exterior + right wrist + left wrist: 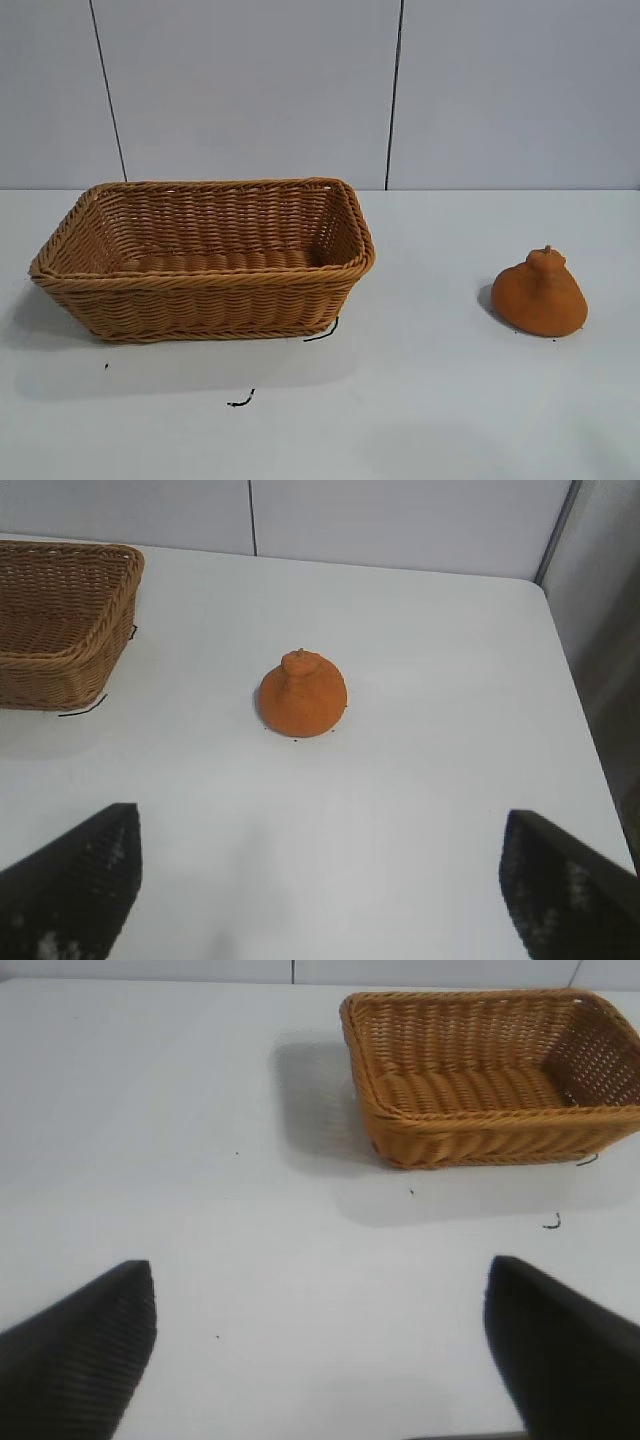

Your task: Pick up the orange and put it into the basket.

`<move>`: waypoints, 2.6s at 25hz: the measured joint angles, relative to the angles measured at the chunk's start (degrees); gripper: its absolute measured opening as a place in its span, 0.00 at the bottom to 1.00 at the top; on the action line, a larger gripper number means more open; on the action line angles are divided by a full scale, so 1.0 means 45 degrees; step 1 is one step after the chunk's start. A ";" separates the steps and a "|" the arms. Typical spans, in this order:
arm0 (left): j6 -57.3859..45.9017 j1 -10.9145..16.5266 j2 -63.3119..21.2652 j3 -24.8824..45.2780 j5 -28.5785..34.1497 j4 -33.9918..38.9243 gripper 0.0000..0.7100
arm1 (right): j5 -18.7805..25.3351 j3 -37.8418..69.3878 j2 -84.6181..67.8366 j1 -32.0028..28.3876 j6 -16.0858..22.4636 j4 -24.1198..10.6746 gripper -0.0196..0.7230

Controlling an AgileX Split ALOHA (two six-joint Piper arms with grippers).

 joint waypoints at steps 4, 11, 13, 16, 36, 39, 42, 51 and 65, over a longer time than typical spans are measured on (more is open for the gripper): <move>0.0000 0.0000 0.0000 0.0000 0.0000 0.0000 0.90 | 0.0000 0.0000 0.0000 0.0000 0.0000 0.0000 0.96; 0.0000 0.0000 0.0000 0.0000 0.0000 0.0000 0.90 | 0.0428 -0.0261 0.2314 0.0000 0.0078 -0.0170 0.96; 0.0000 0.0000 0.0000 0.0000 0.0000 0.0000 0.90 | 0.0769 -0.0637 0.4174 0.0000 0.0078 -0.0486 0.96; 0.0000 0.0000 0.0000 0.0000 0.0000 0.0000 0.90 | 0.1136 -0.1476 0.7079 0.0000 0.0078 -0.0608 0.96; 0.0000 0.0000 0.0000 0.0000 0.0000 0.0000 0.90 | -0.0413 -1.0883 2.1389 0.0000 0.0078 -0.0027 0.96; 0.0000 0.0000 0.0000 0.0000 0.0000 0.0000 0.90 | -0.0413 -1.1634 2.2548 0.0191 0.0078 0.0123 0.96; 0.0000 0.0000 0.0000 0.0000 0.0000 0.0000 0.90 | -0.0440 -1.1814 2.3564 0.0461 0.0008 0.0153 0.96; 0.0000 0.0000 0.0000 0.0000 0.0000 0.0000 0.90 | -0.1603 -1.1814 2.6463 0.0585 0.0390 -0.0029 0.96; 0.0000 0.0000 0.0000 0.0000 -0.0015 0.0000 0.90 | -0.2101 -1.1823 2.6975 0.0585 0.0581 -0.0170 0.28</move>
